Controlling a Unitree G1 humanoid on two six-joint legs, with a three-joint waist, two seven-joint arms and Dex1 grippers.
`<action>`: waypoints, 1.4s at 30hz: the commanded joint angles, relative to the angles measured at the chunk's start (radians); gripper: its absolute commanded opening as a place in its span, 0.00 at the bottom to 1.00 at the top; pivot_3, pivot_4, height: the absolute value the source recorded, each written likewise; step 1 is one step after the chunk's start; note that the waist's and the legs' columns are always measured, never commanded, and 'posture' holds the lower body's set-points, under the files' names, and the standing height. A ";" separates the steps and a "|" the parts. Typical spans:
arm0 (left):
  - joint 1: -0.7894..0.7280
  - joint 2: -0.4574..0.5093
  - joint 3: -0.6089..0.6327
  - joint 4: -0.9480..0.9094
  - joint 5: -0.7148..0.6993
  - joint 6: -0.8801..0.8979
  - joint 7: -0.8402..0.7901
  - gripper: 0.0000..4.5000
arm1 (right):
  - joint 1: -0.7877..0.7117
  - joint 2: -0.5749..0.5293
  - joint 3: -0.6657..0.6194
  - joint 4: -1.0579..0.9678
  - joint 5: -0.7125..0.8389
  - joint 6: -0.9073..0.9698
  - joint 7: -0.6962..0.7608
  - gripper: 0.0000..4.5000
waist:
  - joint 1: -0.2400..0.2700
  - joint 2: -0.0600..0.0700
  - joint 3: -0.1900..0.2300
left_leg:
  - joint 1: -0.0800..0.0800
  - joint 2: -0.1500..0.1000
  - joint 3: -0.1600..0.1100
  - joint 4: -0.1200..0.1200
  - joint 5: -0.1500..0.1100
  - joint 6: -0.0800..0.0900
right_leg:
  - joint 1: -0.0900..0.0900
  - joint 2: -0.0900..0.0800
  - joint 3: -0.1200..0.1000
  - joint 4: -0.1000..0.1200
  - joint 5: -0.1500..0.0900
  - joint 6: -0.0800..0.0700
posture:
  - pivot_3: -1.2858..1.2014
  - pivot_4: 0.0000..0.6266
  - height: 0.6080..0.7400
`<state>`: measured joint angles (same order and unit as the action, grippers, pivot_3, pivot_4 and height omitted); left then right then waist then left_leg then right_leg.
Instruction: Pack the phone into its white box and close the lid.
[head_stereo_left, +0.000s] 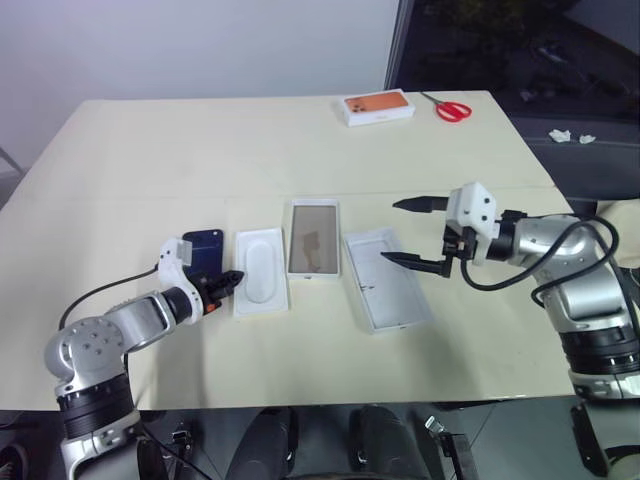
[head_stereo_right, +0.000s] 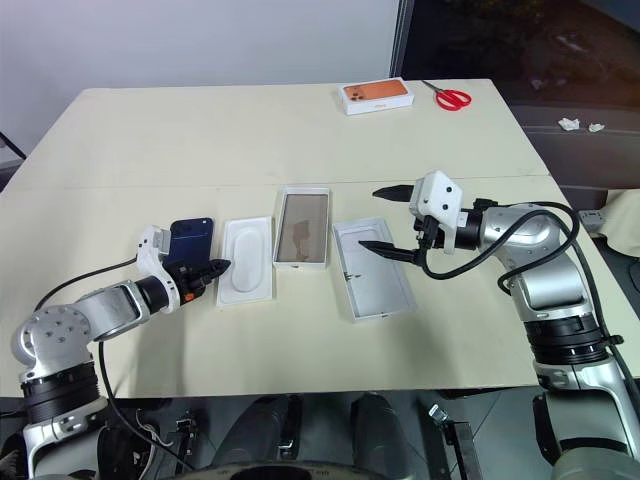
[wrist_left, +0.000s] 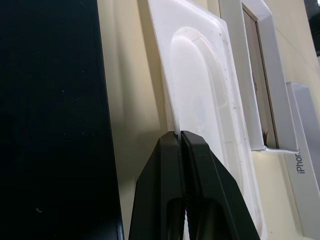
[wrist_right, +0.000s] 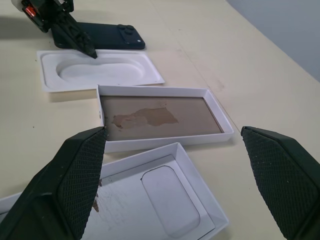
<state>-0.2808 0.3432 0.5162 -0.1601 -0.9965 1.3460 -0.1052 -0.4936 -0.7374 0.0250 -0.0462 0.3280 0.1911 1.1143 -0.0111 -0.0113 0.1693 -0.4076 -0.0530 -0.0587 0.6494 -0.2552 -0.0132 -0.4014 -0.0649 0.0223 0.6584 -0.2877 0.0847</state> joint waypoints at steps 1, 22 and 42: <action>0.005 0.004 0.030 0.006 -0.016 0.006 0.014 0.01 | -0.018 -0.006 -0.021 -0.041 0.010 -0.002 -0.004 1.00 | 0.000 0.000 0.000 | 0.000 0.000 0.000 0.000 0.000 0.000 | 0.000 0.000 0.000 0.000 0.000 0.000 | 0.52 0.24 1.00; -0.017 0.003 0.209 0.158 -0.482 -0.032 0.182 0.01 | -0.010 0.001 -0.011 -0.051 0.006 0.005 -0.012 1.00 | 0.001 -0.001 0.000 | 0.000 0.000 0.000 0.000 0.000 0.000 | 0.000 0.000 0.000 0.000 0.000 0.000 | 0.52 0.24 1.00; -0.028 0.279 0.134 0.266 -0.681 -0.182 0.168 0.01 | -0.082 0.194 0.244 -0.031 -0.094 0.126 -0.066 1.00 | -0.002 -0.001 0.000 | -0.001 0.000 0.000 -0.001 0.004 -0.006 | -0.003 0.000 0.001 0.002 0.000 0.000 | 0.52 0.24 1.00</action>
<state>-0.2953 0.5952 0.6405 0.1013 -1.6510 1.1700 0.0971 -0.5413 -0.5604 0.2526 -0.0730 0.2567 0.3162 1.0631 -0.0135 -0.0128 0.1697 -0.4086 -0.0532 -0.0586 0.6487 -0.2515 -0.0195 -0.4050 -0.0650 0.0231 0.6603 -0.2879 0.0845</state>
